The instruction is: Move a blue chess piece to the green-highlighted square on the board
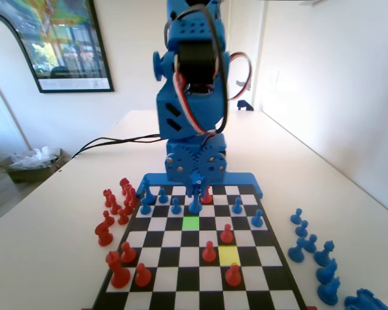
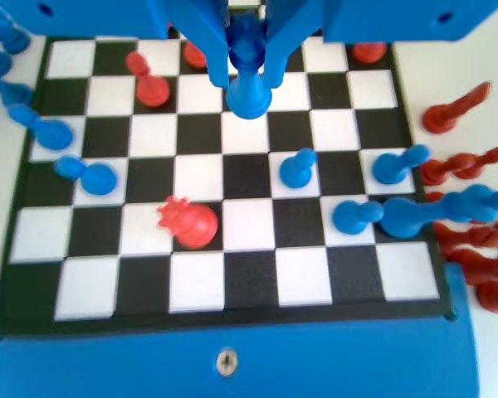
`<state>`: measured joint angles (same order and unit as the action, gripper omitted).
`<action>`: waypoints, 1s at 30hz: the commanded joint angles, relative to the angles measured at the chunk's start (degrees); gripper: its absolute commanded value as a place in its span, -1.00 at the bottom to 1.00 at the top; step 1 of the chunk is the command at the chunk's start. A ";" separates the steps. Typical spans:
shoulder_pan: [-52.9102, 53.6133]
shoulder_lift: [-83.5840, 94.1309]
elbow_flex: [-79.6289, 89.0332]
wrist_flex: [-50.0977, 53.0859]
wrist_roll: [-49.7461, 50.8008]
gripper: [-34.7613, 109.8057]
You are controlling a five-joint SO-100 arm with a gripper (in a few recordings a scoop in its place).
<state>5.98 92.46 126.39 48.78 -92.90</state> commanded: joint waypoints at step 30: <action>-0.26 -5.01 -1.85 -4.22 -1.49 -0.50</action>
<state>5.01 86.13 125.95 45.09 -93.78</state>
